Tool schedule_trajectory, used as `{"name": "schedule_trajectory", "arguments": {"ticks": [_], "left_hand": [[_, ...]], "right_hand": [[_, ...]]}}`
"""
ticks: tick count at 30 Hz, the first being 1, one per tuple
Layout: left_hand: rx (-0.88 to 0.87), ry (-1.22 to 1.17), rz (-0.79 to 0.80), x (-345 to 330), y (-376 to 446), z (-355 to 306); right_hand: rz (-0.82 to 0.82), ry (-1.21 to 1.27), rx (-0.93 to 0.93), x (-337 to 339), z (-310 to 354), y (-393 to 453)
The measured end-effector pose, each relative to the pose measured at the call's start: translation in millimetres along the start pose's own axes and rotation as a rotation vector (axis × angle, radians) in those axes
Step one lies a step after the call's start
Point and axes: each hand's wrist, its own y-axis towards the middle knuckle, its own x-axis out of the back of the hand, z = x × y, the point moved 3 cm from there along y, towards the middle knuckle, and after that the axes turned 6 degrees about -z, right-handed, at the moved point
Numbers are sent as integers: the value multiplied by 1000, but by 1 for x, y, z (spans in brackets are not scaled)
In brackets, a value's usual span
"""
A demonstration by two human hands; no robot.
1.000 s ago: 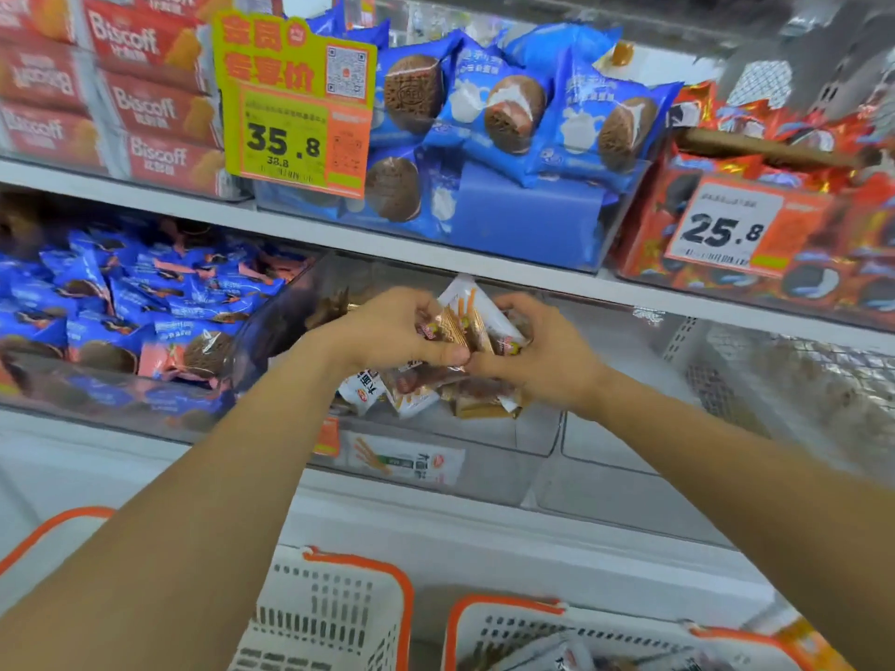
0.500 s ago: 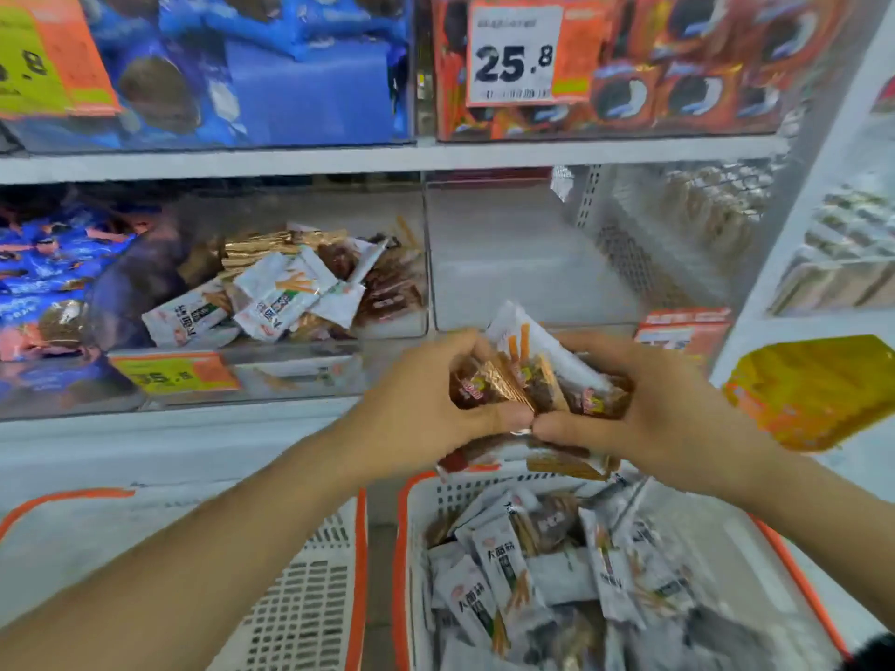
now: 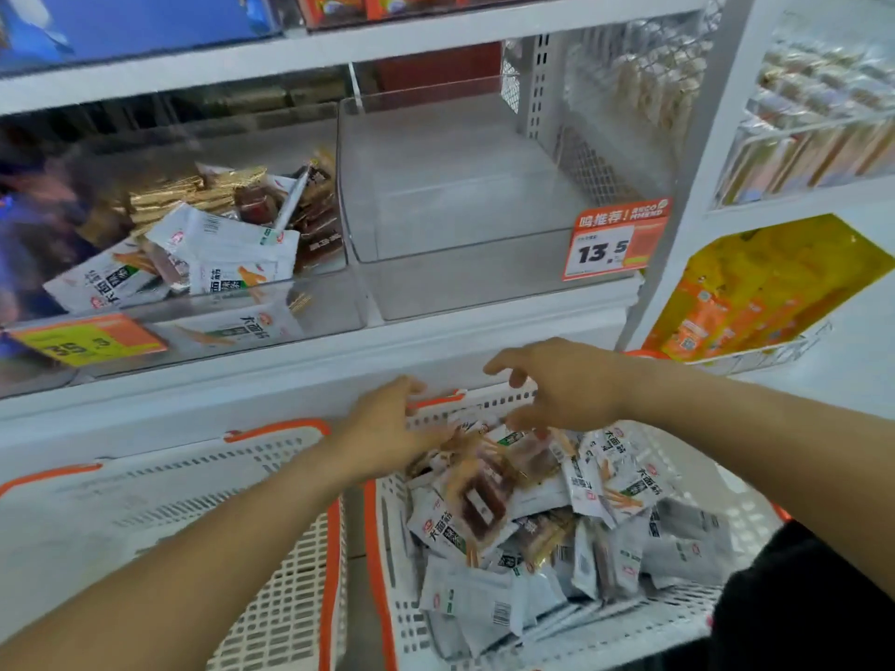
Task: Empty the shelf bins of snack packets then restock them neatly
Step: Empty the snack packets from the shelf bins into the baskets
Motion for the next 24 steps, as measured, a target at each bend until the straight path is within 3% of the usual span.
{"name": "schedule_trajectory", "arguments": {"ticks": [7, 12, 15, 18, 24], "left_hand": [[-194, -32, -551, 128, 5, -5], [-61, 234, -787, 213, 4, 58], [92, 354, -734, 240, 4, 108], [124, 295, -647, 253, 2, 137], [49, 174, -580, 284, 45, 156]], "right_hand": [[-536, 114, 282, 59, 59, 10], [-621, 90, 410, 110, 124, 72], [-531, -8, 375, 117, 155, 134], [-430, -288, 339, 111, 175, 193], [-338, -224, 398, 112, 213, 292]]}}
